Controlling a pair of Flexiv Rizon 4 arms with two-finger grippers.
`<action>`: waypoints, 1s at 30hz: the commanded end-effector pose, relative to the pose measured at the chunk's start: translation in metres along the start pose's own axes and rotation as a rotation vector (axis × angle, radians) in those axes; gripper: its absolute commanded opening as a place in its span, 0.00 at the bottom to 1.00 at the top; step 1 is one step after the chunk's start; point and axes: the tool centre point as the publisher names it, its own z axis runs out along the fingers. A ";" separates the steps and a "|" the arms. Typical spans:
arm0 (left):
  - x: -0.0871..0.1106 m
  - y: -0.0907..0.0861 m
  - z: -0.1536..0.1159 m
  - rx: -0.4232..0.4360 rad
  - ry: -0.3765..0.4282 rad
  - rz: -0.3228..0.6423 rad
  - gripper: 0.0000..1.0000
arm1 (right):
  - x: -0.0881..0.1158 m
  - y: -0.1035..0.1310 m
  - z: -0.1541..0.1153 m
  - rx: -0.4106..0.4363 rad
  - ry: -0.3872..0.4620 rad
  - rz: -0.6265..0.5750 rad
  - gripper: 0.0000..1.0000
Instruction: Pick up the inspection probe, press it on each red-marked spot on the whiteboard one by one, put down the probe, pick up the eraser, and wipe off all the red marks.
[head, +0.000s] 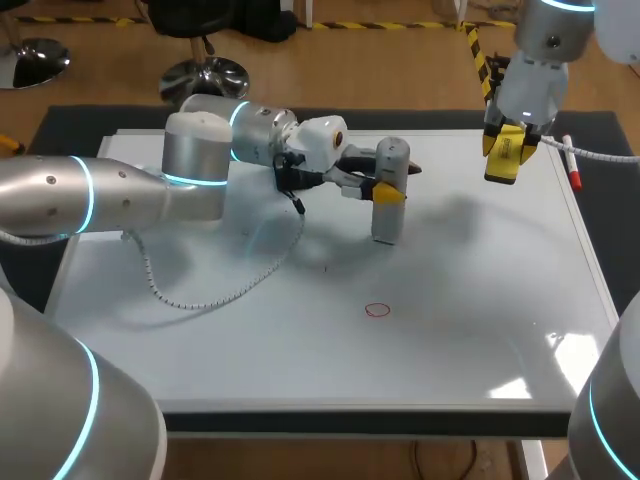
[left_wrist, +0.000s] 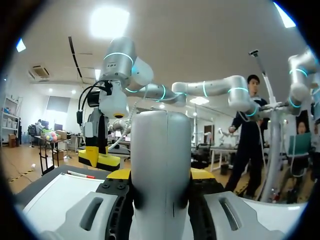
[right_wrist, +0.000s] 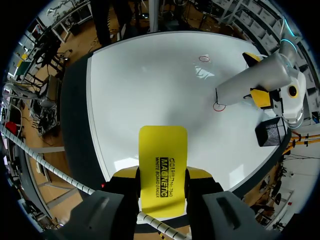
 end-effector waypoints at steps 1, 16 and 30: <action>-0.001 -0.008 -0.006 0.009 -0.001 0.012 0.00 | 0.001 0.000 -0.001 0.003 0.001 -0.002 0.00; -0.004 -0.041 -0.038 -0.068 -0.057 0.065 0.00 | 0.001 0.000 -0.001 0.003 0.001 -0.002 0.00; 0.000 -0.062 -0.079 -0.120 -0.137 0.090 0.00 | 0.001 0.000 -0.001 0.003 0.001 -0.002 0.00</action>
